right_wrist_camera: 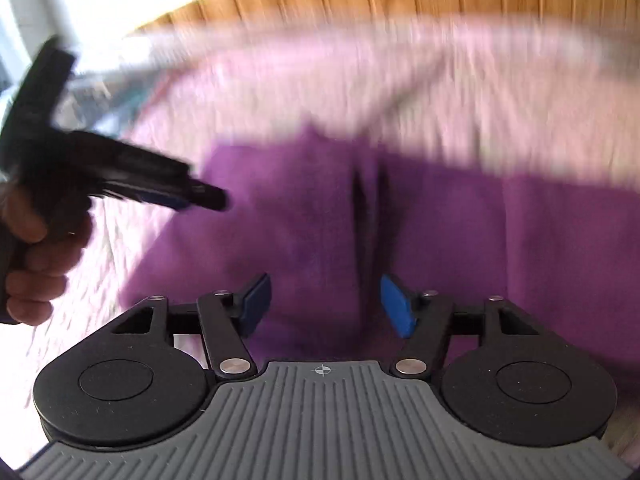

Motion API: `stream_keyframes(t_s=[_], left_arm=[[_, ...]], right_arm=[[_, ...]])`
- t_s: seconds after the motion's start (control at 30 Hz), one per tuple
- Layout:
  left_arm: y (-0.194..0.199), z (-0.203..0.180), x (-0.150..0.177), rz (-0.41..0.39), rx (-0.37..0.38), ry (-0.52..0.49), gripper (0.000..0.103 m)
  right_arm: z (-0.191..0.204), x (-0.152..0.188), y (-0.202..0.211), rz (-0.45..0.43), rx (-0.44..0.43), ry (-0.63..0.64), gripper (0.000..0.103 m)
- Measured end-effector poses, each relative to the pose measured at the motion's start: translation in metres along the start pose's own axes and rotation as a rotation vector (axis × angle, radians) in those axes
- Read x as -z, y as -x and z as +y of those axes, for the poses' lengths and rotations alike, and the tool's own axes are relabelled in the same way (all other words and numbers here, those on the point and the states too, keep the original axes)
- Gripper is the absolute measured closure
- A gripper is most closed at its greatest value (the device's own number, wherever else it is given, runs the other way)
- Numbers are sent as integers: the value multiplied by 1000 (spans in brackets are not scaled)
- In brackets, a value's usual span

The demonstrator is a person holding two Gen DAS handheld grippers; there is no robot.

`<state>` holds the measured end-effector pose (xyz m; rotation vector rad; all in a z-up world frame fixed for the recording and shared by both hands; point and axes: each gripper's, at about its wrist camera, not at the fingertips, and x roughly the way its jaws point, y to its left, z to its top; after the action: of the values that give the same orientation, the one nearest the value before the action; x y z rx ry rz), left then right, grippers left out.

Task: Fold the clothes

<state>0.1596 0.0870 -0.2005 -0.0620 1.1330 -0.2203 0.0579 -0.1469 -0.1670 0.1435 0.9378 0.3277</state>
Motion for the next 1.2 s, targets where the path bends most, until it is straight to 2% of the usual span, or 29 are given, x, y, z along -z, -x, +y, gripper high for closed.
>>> stream_keyframes(t_s=[0.03, 0.07, 0.1, 0.17, 0.2, 0.23, 0.27, 0.37, 0.43, 0.5, 0.57, 0.6, 0.63, 0.7, 0.73, 0.77, 0.8, 0.87, 1.03, 1.1, 1.13, 1.2], left_arm=[[6, -6, -2, -10, -5, -1, 47], [13, -12, -4, -23, -7, -1, 45], [24, -22, -8, -46, 15, 5, 44], [43, -48, -18, -99, 76, -5, 32], [49, -66, -22, -116, 121, -26, 28], [49, -88, -27, -112, 172, -56, 23], [49, -111, -32, -109, 223, -86, 22], [34, -180, -44, -64, 339, -179, 21], [14, -218, -47, -2, 351, -247, 18], [-12, -240, -40, 61, 287, -267, 20], [-36, -239, -31, 116, 228, -228, 27], [-45, -232, -29, 142, 223, -178, 28], [-54, -226, -27, 166, 223, -126, 28], [-63, -215, -24, 182, 278, -17, 30], [-61, -215, -25, 163, 314, -4, 50], [-58, -216, -26, 146, 348, 7, 91], [-54, -218, -26, 136, 369, 4, 93], [-39, -217, -26, 96, 363, -1, 94], [-28, -189, -14, 93, 242, 21, 94], [-44, -184, -14, 144, 242, 41, 89], [-51, -182, -14, 165, 241, 48, 81], [-49, -184, -16, 163, 219, 21, 77]], right_arm=[[-17, -1, 11, -23, -13, -64, 50], [-34, -1, 24, -56, -19, -126, 46], [-53, 0, 47, -131, 11, -178, 45], [-92, 7, 85, -239, 132, -260, 26], [-113, 11, 99, -267, 195, -301, 22], [-135, 16, 101, -239, 255, -337, 22], [-156, 21, 102, -209, 306, -368, 26], [-196, 34, 91, -90, 314, -404, 42], [-199, 40, 90, -65, 284, -376, 42], [-195, 42, 95, -87, 323, -345, 34], [-193, 46, 100, -111, 331, -342, 31], [-193, 47, 102, -120, 323, -349, 31], [-192, 48, 104, -129, 315, -356, 31], [-193, 50, 105, -133, 299, -356, 31], [-193, 52, 104, -129, 292, -350, 31], [-194, 53, 104, -126, 284, -346, 31], [-194, 52, 102, -124, 271, -346, 31], [-196, 50, 100, -121, 245, -347, 31], [-200, 44, 92, -111, 178, -349, 28], [-198, 42, 81, -85, 147, -346, 28], [-197, 42, 77, -73, 133, -345, 27], [-196, 41, 73, -65, 101, -343, 29]])
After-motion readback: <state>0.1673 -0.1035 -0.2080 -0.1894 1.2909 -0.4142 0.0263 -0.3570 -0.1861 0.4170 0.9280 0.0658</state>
